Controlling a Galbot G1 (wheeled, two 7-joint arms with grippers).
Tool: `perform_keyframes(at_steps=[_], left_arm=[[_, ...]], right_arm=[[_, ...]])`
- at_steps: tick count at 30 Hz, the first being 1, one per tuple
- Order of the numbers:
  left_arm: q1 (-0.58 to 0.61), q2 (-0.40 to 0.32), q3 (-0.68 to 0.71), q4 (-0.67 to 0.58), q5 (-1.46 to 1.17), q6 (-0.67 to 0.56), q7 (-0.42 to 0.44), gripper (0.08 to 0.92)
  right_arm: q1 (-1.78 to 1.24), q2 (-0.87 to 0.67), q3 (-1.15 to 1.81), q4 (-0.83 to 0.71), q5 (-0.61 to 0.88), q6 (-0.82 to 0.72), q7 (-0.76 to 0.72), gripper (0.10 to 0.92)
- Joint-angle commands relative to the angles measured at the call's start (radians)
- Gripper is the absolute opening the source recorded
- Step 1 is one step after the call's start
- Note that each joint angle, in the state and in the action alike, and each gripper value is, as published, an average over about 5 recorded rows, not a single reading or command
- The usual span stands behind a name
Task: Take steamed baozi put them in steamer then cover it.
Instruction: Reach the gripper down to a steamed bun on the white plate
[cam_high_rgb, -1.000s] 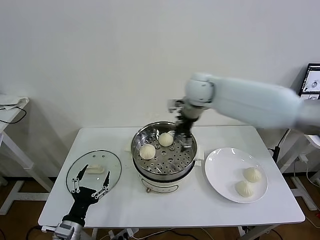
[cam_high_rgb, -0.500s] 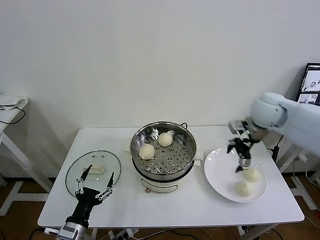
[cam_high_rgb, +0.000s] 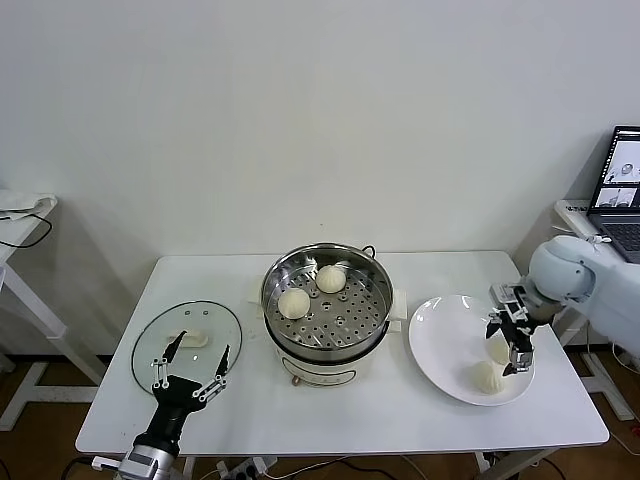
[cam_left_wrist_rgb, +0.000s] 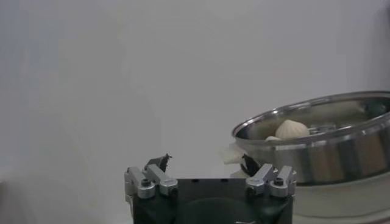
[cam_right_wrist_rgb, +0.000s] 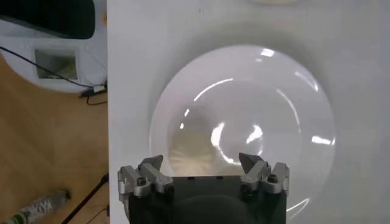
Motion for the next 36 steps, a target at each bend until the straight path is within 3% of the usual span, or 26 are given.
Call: perform_keyframes(at_steps=[1,28,36], left_arm=[[-0.001,0.0,0.0,0.0,0.002,0.002,0.0,0.823],[-0.008,0.002,-0.001,0.019,0.005,-0.002,0.002,0.823],[-0.013,0.002,0.0,0.019,0.004,0.0,0.001,0.823]], right_arm=[[-0.166,0.032,0.147,-0.063,-0.067,0.026,0.01,0.823],[-0.22,0.086,0.174,-0.105,-0.118,0.029,0.014,0.818],[-0.224,0.098,0.176,-0.12,-0.135,0.034,0.012,0.723]])
